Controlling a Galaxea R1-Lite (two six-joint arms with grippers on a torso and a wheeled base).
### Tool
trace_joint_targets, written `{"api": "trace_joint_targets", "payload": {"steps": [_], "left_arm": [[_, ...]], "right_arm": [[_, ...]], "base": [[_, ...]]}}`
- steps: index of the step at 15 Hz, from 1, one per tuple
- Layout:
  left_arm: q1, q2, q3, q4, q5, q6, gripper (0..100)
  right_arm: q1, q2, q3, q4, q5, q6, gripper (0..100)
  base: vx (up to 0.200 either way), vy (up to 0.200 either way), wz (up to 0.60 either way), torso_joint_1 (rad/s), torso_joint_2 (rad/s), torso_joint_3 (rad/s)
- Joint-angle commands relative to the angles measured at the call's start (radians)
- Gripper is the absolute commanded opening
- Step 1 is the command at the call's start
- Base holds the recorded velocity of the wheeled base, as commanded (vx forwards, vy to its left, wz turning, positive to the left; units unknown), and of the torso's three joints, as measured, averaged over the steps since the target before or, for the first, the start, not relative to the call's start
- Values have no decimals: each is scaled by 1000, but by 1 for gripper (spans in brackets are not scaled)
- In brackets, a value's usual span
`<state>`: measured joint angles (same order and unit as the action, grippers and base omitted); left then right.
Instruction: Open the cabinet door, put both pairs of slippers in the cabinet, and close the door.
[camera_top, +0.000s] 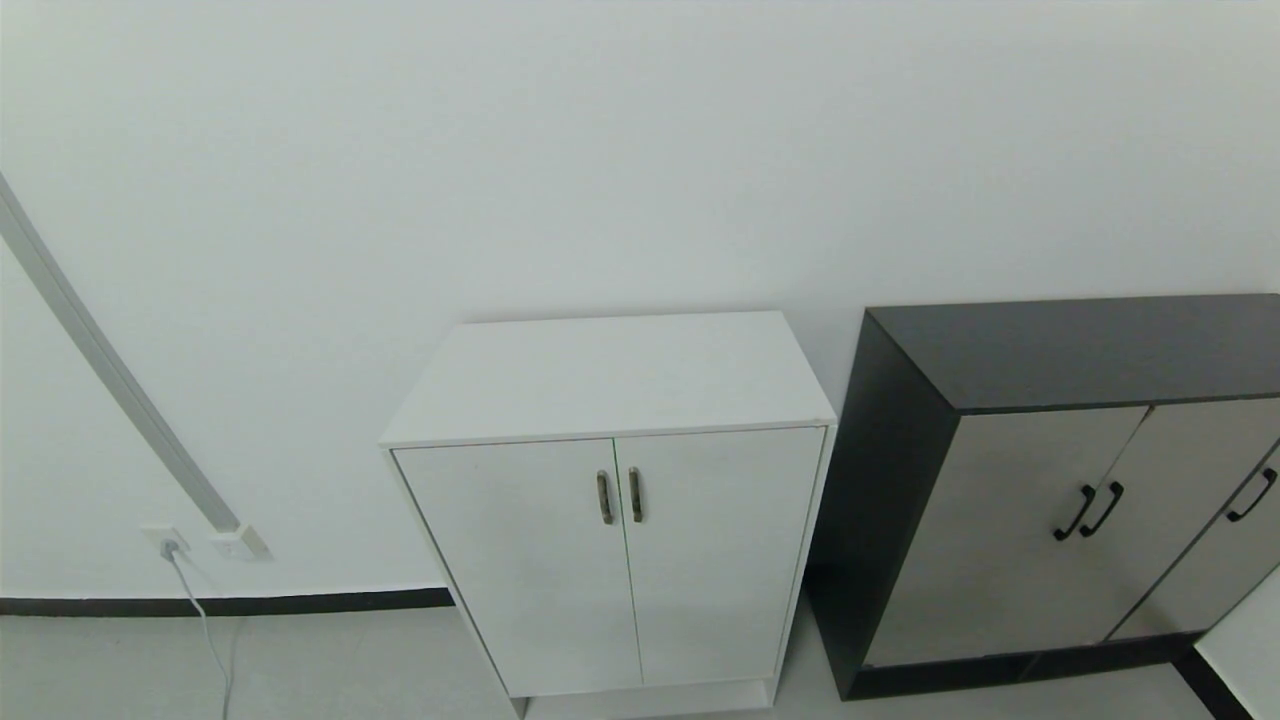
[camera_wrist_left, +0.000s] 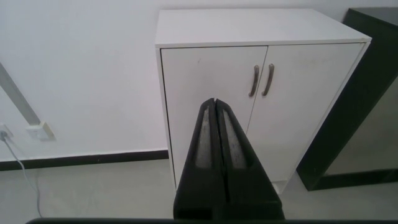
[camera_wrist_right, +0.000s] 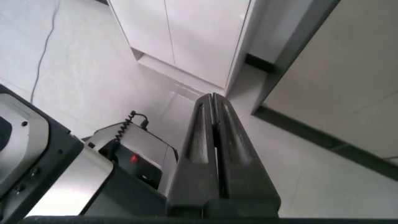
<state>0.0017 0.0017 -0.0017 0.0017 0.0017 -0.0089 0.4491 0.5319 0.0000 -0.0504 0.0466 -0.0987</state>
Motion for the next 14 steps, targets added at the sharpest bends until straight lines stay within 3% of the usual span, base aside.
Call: {"api": "trace_joint_targets", "payload": {"steps": [1, 4, 8, 14], "left_arm": [[0, 0, 0, 0, 1, -2, 0], [0, 0, 0, 0, 1, 0, 0], [0, 0, 0, 0, 1, 0, 0], [0, 0, 0, 0, 1, -2, 0]], "right_arm": [[0, -12, 0, 40, 16, 4, 0], [-6, -41, 0, 53, 39, 45, 0], [-139, -141, 0, 53, 39, 45, 0], [-247, -233, 0, 53, 38, 45, 0]], "base": [[0, 0, 0, 0, 0, 0], [0, 0, 0, 0, 0, 0], [0, 0, 0, 0, 0, 0], [0, 0, 0, 0, 0, 0]]}}
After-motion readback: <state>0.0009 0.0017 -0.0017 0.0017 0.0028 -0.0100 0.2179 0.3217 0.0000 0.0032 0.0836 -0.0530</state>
